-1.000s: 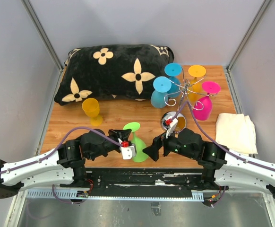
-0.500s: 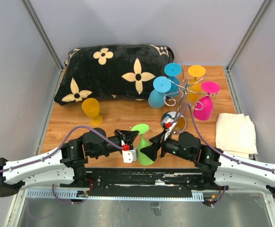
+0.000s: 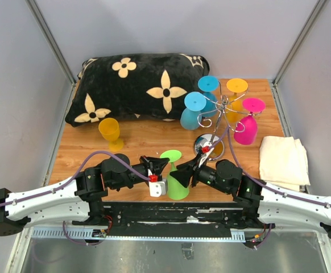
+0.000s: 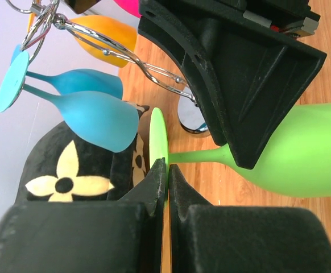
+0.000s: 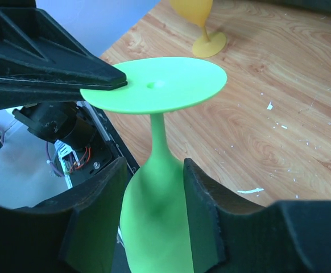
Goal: Place the wine glass upside down on the wine glass rack
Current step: Turn the wine glass upside down at the wine rack.
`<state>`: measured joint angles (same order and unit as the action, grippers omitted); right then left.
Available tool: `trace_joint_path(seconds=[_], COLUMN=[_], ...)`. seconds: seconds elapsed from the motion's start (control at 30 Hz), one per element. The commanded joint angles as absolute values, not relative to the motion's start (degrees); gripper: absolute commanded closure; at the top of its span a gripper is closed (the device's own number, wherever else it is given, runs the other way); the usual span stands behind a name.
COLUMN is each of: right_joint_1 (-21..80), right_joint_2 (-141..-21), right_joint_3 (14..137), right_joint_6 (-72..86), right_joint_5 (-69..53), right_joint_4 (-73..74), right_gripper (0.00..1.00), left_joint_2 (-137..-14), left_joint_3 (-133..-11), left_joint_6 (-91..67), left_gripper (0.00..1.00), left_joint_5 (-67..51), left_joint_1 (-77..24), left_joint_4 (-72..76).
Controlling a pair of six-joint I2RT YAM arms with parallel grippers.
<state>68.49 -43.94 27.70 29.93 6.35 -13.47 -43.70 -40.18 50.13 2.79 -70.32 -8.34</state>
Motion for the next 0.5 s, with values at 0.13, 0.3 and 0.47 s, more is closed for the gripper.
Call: trace_joint_path(seconds=[0.13,0.3,0.47], right_joint_1=[68.56,68.59,68.64], right_joint_2=[-44.49,-45.40,-46.04], right_joint_3=[23.59,21.23,20.24], right_joint_6=[31.11,29.96,28.14], right_joint_5=[9.65,10.01,9.61], right_joint_4=[-24.03,-31.09,-35.55], right_gripper=[0.60,0.62,0.61], left_joint_2=[-43.50,-43.29,-43.55], left_joint_3=[-41.18,-40.98,-40.89], left_joint_6=[50.91,50.93,51.16], left_gripper=[0.99,1.00,1.00], left_joint_5=[2.78,2.75,2.81], left_joint_1=[-70.93,-70.93,-70.93], left_joint_4=[-4.31,-3.78,-3.37])
